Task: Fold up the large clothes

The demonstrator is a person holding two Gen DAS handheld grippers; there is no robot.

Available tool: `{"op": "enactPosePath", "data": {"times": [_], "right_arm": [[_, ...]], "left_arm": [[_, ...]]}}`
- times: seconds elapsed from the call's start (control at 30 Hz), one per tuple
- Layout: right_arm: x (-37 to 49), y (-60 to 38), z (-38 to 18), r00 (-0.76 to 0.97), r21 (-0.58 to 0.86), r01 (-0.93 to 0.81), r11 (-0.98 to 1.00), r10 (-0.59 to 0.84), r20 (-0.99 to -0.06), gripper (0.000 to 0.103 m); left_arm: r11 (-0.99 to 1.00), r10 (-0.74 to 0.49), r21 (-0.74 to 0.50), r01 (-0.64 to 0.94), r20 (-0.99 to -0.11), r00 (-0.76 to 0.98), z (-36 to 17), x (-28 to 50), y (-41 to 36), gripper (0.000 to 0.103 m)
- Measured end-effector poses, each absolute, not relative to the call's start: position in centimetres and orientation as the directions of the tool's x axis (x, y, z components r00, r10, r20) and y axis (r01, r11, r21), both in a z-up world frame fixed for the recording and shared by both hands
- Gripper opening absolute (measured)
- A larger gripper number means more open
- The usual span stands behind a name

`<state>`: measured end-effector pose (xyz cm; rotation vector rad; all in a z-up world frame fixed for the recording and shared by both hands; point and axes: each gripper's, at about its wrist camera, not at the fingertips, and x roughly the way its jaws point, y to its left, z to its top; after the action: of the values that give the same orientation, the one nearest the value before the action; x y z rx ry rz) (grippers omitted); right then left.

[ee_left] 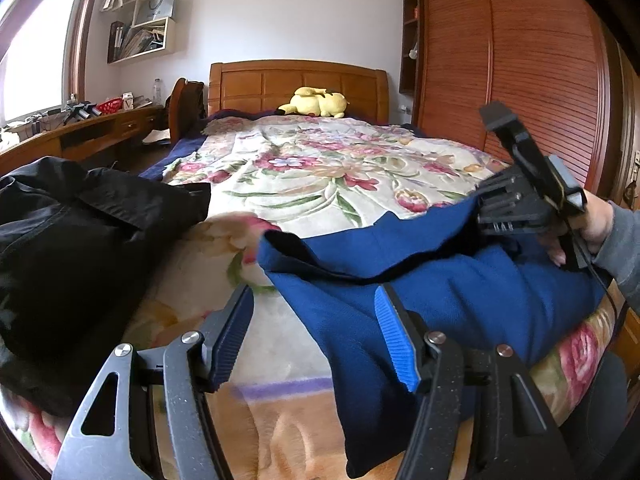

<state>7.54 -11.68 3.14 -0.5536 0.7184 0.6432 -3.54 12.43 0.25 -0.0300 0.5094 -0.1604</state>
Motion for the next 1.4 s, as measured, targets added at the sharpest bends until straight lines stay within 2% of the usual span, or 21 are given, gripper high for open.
{"op": "enactPosePath", "data": {"times": [0.17, 0.33, 0.4, 0.47, 0.57, 0.8, 0.93, 1.1, 1.4], "right_arm": [[10.3, -10.6, 5.0, 0.646, -0.279, -0.650, 0.707, 0.320, -0.693, 0.003], [15.1, -9.8, 4.4, 0.656, -0.240, -0.554, 0.797, 0.242, -0.715, 0.003], [17.6, -9.8, 3.2, 0.618, -0.197, -0.502, 0.842, 0.190, -0.763, 0.012], [19.4, -10.1, 2.3, 0.605, -0.197, -0.448, 0.872, 0.134, -0.785, 0.029], [20.1, -10.7, 2.4, 0.624, -0.188, -0.403, 0.896, 0.119, -0.773, 0.037], [15.4, -13.5, 4.2, 0.671, -0.232, -0.439, 0.868, 0.145, -0.727, 0.039], [13.3, -17.8, 4.2, 0.677, -0.279, -0.411, 0.868, 0.086, -0.731, 0.040], [12.9, -24.4, 2.9, 0.642, -0.260, -0.325, 0.909, 0.011, -0.766, 0.040], [15.7, -32.7, -2.8, 0.498, -0.179, -0.183, 0.967, -0.066, -0.865, 0.040]], "left_arm": [[0.988, -0.155, -0.064, 0.142, -0.485, 0.860, 0.1, -3.5, 12.4, 0.064], [0.989, -0.146, -0.054, 0.138, -0.497, 0.855, -0.2, -3.3, 12.3, 0.064], [0.990, -0.139, -0.046, 0.134, -0.501, 0.854, -0.3, -3.3, 12.3, 0.064], [0.990, -0.135, -0.042, 0.132, -0.506, 0.852, -0.4, -3.4, 12.3, 0.064], [0.991, -0.131, -0.035, 0.131, -0.507, 0.852, -0.4, -3.5, 12.3, 0.064], [0.990, -0.140, -0.042, 0.137, -0.500, 0.855, -0.3, -3.7, 12.5, 0.065], [0.988, -0.148, -0.039, 0.149, -0.497, 0.855, -0.2, -3.7, 12.1, 0.065], [0.986, -0.157, -0.029, 0.165, -0.504, 0.849, -0.4, -3.6, 11.5, 0.065], [0.986, -0.150, -0.014, 0.169, -0.532, 0.833, -1.2, -3.1, 11.1, 0.065]]}}
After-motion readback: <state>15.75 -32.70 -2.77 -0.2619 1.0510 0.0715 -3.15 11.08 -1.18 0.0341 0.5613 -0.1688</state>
